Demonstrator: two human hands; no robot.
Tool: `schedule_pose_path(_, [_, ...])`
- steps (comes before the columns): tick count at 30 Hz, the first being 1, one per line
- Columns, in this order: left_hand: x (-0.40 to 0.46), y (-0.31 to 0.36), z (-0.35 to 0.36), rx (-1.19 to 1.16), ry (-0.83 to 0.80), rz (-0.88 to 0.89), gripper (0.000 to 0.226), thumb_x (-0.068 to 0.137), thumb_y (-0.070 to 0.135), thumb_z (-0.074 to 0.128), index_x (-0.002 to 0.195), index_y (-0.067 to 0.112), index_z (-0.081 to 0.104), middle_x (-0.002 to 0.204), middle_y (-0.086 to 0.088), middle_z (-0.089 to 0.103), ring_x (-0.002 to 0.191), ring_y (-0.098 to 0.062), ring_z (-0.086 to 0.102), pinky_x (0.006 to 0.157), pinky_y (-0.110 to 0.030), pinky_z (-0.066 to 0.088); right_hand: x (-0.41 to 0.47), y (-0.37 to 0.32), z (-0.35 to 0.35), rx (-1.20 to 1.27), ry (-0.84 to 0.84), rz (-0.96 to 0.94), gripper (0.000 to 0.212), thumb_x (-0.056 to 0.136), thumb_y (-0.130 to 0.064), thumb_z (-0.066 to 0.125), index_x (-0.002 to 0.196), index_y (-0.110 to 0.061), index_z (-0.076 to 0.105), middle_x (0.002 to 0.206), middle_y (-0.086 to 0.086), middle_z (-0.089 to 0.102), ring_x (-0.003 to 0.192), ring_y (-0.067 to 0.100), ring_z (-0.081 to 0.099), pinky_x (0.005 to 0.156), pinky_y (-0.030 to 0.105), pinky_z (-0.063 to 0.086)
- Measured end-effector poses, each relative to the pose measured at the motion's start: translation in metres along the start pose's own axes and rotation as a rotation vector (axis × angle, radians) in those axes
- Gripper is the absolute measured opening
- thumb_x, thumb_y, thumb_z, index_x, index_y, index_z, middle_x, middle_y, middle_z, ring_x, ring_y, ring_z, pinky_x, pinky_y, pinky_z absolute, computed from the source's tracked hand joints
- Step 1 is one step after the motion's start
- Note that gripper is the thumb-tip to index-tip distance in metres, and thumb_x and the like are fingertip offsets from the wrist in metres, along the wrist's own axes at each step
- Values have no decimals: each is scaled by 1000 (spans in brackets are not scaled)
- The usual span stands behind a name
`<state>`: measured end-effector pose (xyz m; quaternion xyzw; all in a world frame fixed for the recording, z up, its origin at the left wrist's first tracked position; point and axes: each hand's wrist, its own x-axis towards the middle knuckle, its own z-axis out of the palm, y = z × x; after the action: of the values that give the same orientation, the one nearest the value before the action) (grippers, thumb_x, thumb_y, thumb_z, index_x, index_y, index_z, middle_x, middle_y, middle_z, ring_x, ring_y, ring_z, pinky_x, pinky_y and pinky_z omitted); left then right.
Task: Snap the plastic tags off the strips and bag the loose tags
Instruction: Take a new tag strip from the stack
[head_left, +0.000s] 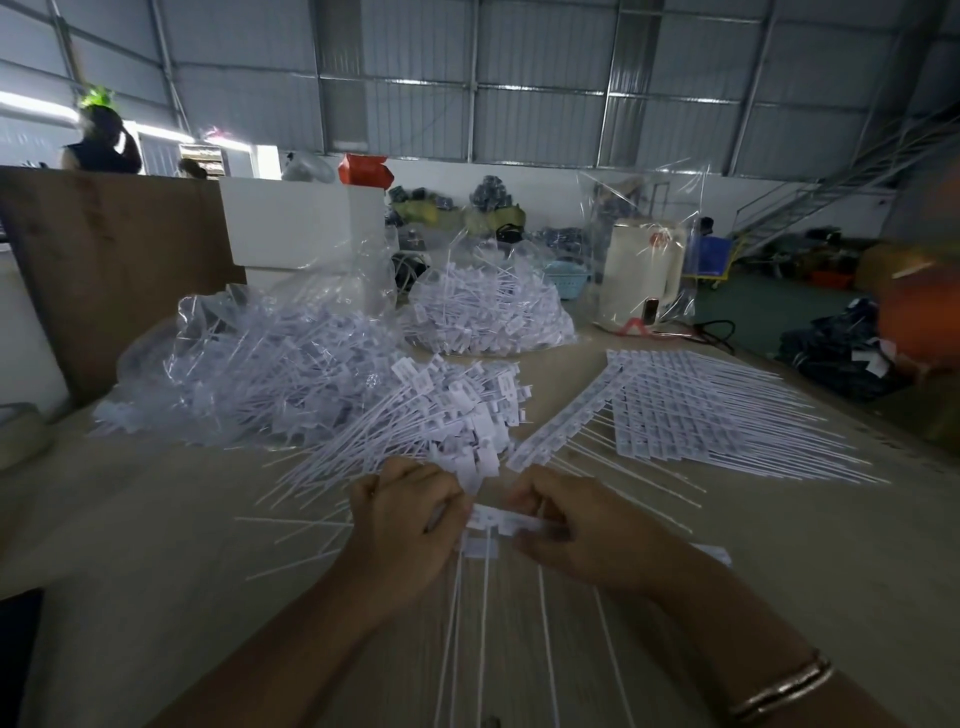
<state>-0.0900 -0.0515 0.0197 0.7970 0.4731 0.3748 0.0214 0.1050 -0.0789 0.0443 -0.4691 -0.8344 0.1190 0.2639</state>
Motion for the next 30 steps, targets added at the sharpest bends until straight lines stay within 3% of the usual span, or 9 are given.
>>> schedule_pose_path(3, [1, 3, 2, 17, -86, 12, 60, 67, 62, 16, 74, 26, 63, 68, 20, 50, 91, 2, 41, 77, -29, 18, 3, -5, 5, -69, 51, -51, 18, 77, -47, 63, 81, -40, 46, 66, -24, 46, 68, -12, 47, 56, 9, 33])
schedule_pose_path(5, [2, 3, -1, -11, -129, 36, 65, 66, 65, 17, 80, 25, 66, 74, 20, 52, 92, 1, 42, 84, -31, 25, 5, -4, 7, -44, 85, -93, 14, 78, -39, 66, 78, -37, 52, 61, -26, 46, 65, -14, 47, 56, 7, 31])
schedule_pose_path(8, [2, 1, -7, -126, -123, 122, 47, 72, 61, 28, 73, 25, 58, 72, 23, 48, 88, 4, 40, 84, -35, 28, 5, 1, 4, 112, 62, -76, 5, 81, -22, 71, 80, -20, 67, 60, -25, 55, 59, -10, 52, 57, 7, 34])
schedule_pose_path(11, [1, 2, -8, -167, -66, 208, 37, 79, 50, 37, 71, 21, 58, 74, 19, 53, 87, 4, 40, 81, -40, 31, 3, -1, -3, 375, 12, 35, 14, 88, -11, 63, 77, -5, 70, 62, -14, 65, 55, -2, 60, 54, 9, 43])
schedule_pose_path(17, [2, 6, -8, -335, -51, 211, 26, 81, 41, 41, 73, 22, 58, 76, 15, 56, 84, -4, 48, 77, -42, 39, -1, -10, -9, 588, -7, 73, 18, 92, -13, 54, 79, -17, 66, 72, 0, 68, 58, 5, 64, 51, 13, 47])
schedule_pose_path(21, [1, -5, -23, -759, -77, -111, 13, 86, 27, 58, 80, 15, 60, 84, 0, 60, 77, -9, 61, 67, -27, 49, -9, 6, -21, 530, 81, 196, 16, 92, -22, 53, 86, -23, 68, 74, -8, 70, 62, 8, 63, 56, 24, 50])
schedule_pose_path(23, [3, -15, -24, -551, -14, -74, 26, 86, 34, 54, 77, 10, 60, 83, 1, 60, 83, -17, 57, 75, -38, 45, -10, 11, -22, 435, 141, 178, 12, 88, -20, 60, 86, -27, 70, 74, -16, 68, 62, 1, 59, 56, 15, 46])
schedule_pose_path(26, [5, -7, -15, -42, -23, 53, 37, 77, 52, 28, 76, 31, 58, 86, 20, 53, 93, -4, 41, 81, -34, 24, -2, 3, -6, 164, 67, 48, 20, 81, -25, 71, 90, -40, 61, 75, -26, 60, 61, -5, 51, 58, 10, 39])
schedule_pose_path(30, [2, 3, -8, 45, 36, 123, 40, 83, 51, 31, 88, 31, 65, 100, 16, 53, 99, -8, 45, 85, -40, 31, 9, -12, 12, 38, 53, -27, 47, 77, -36, 72, 115, -31, 45, 70, -11, 52, 64, -3, 49, 54, 13, 36])
